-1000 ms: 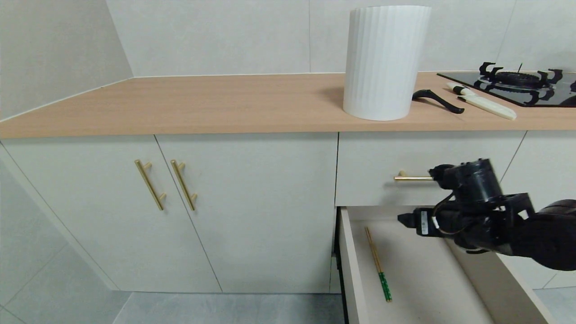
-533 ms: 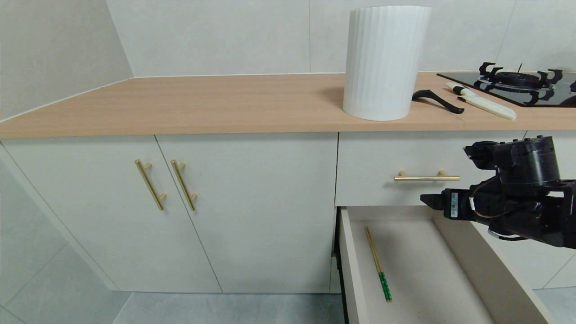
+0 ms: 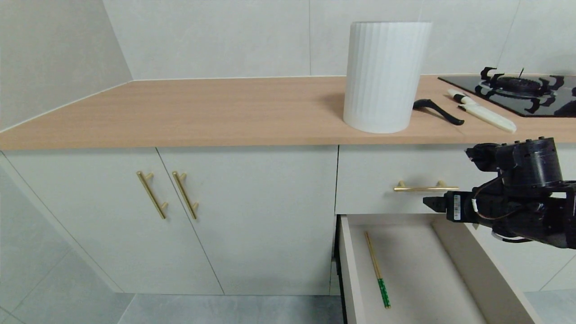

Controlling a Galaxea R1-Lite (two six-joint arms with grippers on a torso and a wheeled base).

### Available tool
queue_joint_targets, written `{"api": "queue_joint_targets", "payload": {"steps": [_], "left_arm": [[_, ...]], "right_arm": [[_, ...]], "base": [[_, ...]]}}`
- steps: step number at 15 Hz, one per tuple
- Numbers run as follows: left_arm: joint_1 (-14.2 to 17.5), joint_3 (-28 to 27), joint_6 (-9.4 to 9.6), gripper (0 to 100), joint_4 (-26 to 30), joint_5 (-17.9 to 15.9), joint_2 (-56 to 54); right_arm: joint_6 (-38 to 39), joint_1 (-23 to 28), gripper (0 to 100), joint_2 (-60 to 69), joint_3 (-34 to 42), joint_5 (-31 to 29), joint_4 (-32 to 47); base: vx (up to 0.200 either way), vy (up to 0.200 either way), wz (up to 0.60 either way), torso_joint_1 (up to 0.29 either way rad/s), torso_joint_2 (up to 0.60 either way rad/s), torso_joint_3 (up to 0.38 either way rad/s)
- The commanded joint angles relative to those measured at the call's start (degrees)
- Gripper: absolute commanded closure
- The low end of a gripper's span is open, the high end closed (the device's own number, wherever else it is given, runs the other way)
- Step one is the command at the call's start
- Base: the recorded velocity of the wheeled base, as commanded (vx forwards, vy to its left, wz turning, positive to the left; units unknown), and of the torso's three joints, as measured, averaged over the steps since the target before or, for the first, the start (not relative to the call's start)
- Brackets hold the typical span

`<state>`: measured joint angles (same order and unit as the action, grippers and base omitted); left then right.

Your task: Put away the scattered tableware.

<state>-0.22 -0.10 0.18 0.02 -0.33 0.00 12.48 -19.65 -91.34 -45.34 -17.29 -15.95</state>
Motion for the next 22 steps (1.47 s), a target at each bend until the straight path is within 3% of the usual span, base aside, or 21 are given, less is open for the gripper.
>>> {"api": "queue_joint_targets", "payload": {"steps": [1, 18, 22], "left_arm": [[0.0, 0.0, -0.01, 0, 0.1, 0.0, 0.0], [-0.1, 0.0, -0.01, 0, 0.1, 0.0, 0.0], [0.0, 0.0, -0.01, 0, 0.1, 0.0, 0.0]], "right_arm": [[0.0, -0.1, 0, 0.1, 0.0, 0.1, -0.1], [-1.4, 0.0, 0, -0.4, 0.6, 0.0, -1.5], [-6.8, 5.1, 0, -1.6, -2.1, 2.8, -1.2]], "base": [[0.0, 0.0, 0.0, 0.124, -0.56, -0.305], [0.0, 0.0, 0.0, 0.188, -0.48, -0.281], [0.0, 0.0, 0.0, 0.042, -0.09, -0.049]]}}
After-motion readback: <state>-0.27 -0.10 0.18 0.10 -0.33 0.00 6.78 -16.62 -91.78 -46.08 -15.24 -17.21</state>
